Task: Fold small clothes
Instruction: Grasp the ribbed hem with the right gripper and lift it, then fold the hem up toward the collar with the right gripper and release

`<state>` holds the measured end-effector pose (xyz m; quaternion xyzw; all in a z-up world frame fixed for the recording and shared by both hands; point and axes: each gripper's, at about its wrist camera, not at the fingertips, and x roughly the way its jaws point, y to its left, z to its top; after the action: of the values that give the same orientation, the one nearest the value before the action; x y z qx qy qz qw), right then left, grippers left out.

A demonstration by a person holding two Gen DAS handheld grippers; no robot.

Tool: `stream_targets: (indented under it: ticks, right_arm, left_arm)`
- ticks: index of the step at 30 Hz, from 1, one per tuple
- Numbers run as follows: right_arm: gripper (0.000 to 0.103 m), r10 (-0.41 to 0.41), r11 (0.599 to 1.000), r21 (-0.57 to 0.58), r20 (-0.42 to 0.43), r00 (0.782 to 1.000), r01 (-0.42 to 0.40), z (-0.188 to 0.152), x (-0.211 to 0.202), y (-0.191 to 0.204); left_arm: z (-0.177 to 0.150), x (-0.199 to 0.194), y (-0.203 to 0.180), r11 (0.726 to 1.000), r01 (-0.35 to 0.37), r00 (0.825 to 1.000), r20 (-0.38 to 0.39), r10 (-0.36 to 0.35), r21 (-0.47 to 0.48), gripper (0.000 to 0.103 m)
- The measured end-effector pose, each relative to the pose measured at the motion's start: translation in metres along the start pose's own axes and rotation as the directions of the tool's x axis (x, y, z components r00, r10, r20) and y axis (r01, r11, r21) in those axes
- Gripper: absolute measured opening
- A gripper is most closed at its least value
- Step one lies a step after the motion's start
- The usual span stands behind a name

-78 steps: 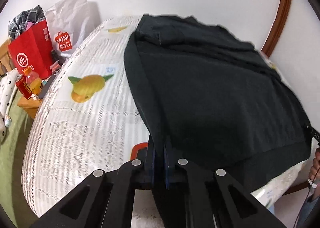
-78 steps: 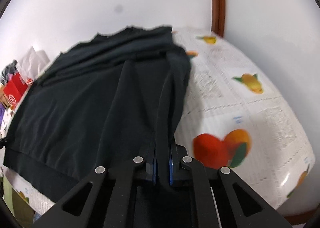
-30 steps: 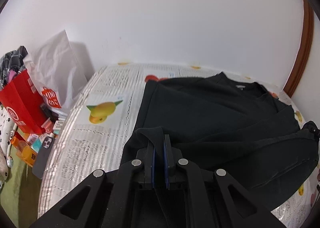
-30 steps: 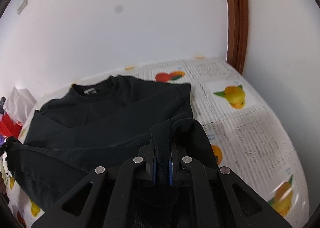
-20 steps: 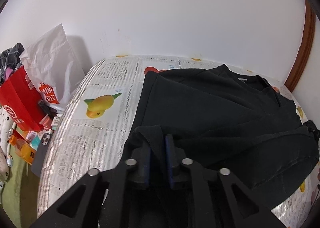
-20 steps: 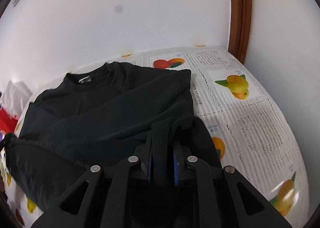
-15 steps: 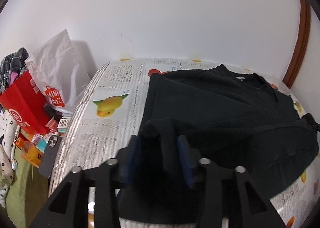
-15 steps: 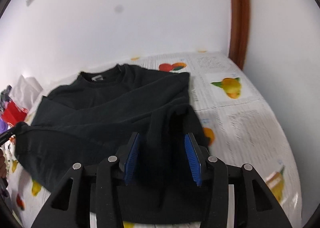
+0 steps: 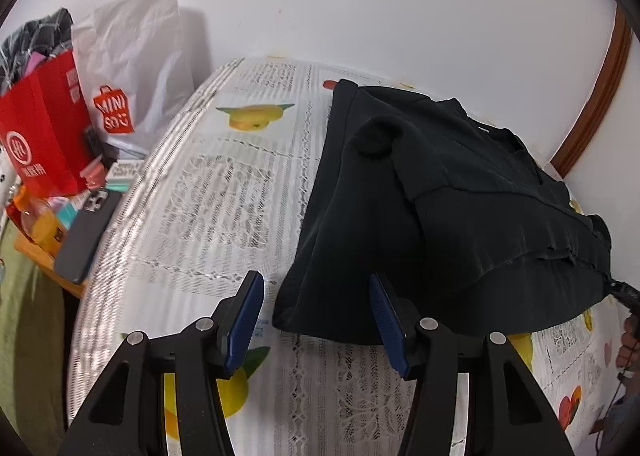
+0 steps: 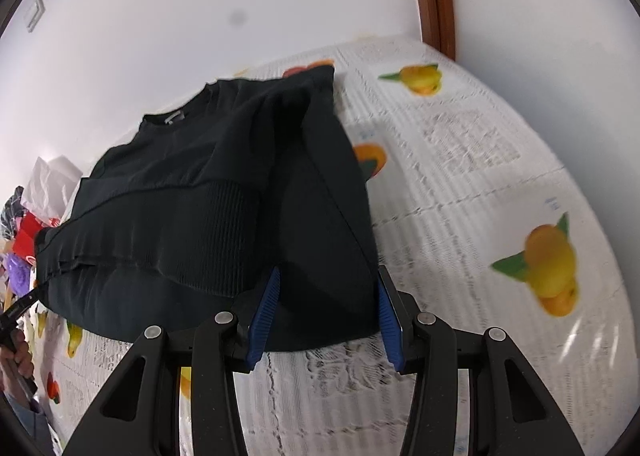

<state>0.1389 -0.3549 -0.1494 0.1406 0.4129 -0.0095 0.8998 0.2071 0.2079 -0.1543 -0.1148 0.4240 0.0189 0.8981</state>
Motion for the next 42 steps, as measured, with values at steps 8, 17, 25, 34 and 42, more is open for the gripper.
stream_targets:
  ticks: [8, 17, 25, 34, 42]
  right_arm:
    - [0.022, 0.045, 0.999, 0.000, -0.004, 0.999, -0.045, 0.002, 0.010, -0.002]
    - [0.016, 0.041, 0.998, -0.042, 0.007, 0.999, -0.040, -0.015, -0.022, -0.003]
    - [0.016, 0.045, 0.998, -0.045, -0.004, 0.999, -0.045, -0.059, -0.058, -0.025]
    - [0.022, -0.115, 0.990, -0.075, 0.042, 0.992, 0.118, -0.079, -0.097, -0.018]
    - [0.028, 0.009, 0.982, -0.187, 0.101, 0.995, 0.010, -0.077, -0.139, 0.046]
  left_arm:
    - [0.001, 0.014, -0.004, 0.999, 0.044, 0.998, -0.047, -0.045, -0.030, 0.018]
    - [-0.020, -0.026, -0.010, 0.999, 0.046, 0.998, -0.036, -0.046, -0.005, 0.013]
    - [-0.085, -0.070, -0.014, 0.997, 0.046, 0.997, -0.058, -0.042, 0.060, 0.011]
    - [-0.098, -0.090, -0.013, 0.998, 0.034, 0.999, -0.020, -0.033, 0.050, 0.014]
    - [-0.087, -0.119, -0.025, 0.994, 0.061, 0.995, 0.079, -0.068, 0.088, 0.016]
